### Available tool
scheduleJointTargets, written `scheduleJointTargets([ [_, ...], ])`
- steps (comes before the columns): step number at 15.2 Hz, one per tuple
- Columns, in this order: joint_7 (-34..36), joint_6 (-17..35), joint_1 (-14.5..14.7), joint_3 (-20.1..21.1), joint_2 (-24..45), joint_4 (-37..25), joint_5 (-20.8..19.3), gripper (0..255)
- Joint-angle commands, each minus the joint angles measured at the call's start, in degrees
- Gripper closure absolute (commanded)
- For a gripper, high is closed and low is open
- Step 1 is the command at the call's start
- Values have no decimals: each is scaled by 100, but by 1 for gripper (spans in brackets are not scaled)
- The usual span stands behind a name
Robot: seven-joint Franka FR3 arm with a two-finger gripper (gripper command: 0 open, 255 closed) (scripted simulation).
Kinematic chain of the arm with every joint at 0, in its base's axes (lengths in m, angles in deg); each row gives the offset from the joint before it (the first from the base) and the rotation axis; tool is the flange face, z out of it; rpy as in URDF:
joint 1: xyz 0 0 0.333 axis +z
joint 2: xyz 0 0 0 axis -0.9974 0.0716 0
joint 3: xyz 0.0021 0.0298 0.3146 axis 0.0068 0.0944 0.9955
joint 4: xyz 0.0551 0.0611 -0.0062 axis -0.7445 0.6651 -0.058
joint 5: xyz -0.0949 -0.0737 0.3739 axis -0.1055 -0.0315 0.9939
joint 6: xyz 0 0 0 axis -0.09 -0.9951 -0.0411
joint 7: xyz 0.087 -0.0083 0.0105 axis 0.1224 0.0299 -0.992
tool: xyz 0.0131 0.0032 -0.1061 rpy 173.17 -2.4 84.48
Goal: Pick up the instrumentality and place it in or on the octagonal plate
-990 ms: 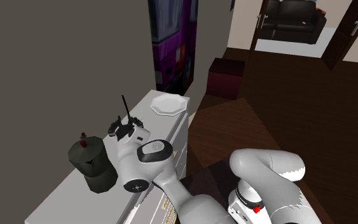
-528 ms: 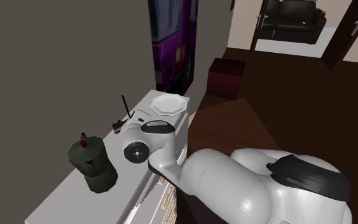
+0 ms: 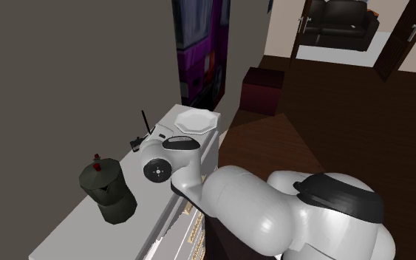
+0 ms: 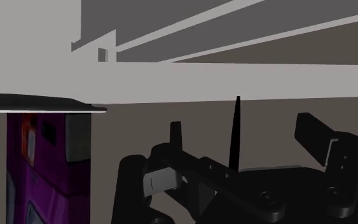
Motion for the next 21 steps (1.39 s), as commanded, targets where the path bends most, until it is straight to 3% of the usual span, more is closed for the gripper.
scheduleJointTargets([
  [1, 13, 9, -58, 27, -6, -1, 1, 0],
  [4, 28, 7, -57, 25, 0, -3, -19, 0],
  [5, 19, 9, -58, 16, 6, -4, -22, 255],
  [14, 28, 7, -57, 25, 0, -3, -19, 255],
  [21, -330, -332, 232, -416, 270, -182, -74, 255],
])
